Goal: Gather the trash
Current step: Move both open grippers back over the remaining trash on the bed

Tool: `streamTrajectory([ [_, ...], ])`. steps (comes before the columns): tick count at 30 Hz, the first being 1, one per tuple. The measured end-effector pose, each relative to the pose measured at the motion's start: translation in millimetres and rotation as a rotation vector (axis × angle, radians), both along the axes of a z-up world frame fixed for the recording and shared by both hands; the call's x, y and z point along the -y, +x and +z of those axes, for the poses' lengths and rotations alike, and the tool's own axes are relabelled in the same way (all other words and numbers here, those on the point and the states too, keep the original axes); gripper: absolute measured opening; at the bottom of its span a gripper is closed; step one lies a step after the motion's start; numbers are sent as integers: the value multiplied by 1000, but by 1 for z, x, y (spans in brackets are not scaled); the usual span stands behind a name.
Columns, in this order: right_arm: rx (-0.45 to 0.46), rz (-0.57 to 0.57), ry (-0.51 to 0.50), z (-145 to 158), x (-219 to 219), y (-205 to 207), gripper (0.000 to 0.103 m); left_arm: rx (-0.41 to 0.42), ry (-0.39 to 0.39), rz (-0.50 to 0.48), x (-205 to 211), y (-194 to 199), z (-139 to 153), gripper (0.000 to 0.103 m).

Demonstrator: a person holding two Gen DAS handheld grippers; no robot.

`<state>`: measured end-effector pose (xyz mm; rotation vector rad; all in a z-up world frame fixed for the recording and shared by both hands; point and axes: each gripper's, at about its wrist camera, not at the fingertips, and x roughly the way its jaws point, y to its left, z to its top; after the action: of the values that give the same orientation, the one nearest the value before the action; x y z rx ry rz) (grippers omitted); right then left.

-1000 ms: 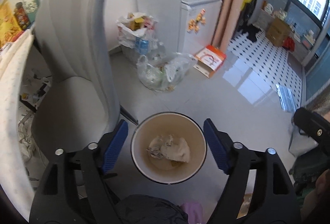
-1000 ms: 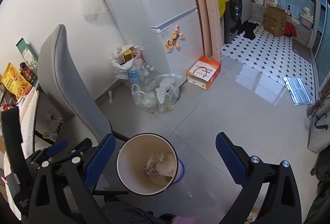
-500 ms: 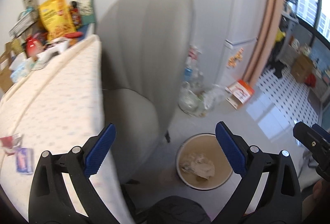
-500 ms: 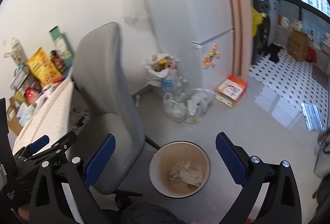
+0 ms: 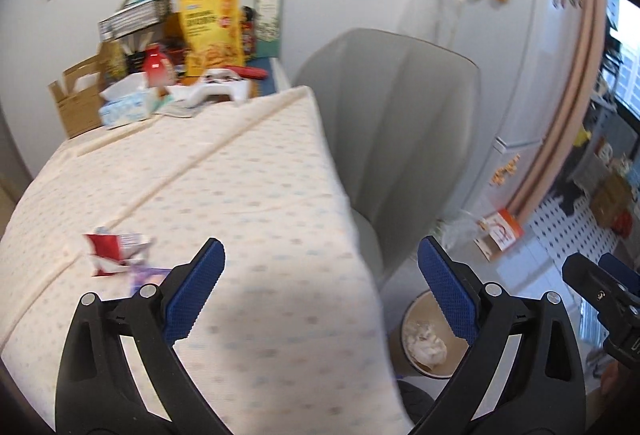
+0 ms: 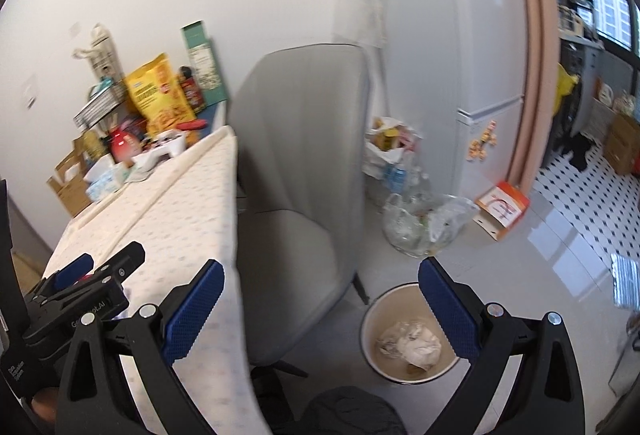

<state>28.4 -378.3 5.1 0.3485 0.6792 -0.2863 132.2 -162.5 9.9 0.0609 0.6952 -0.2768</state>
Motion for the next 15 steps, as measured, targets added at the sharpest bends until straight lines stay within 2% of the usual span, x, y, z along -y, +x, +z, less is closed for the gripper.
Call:
streamTrajectory([
  [6, 2, 86, -32, 13, -52, 13, 95, 22, -44, 88, -57, 3, 9, 96],
  [15, -2, 187, -62, 22, -117, 35, 95, 26, -83, 213, -138, 5, 7, 96],
])
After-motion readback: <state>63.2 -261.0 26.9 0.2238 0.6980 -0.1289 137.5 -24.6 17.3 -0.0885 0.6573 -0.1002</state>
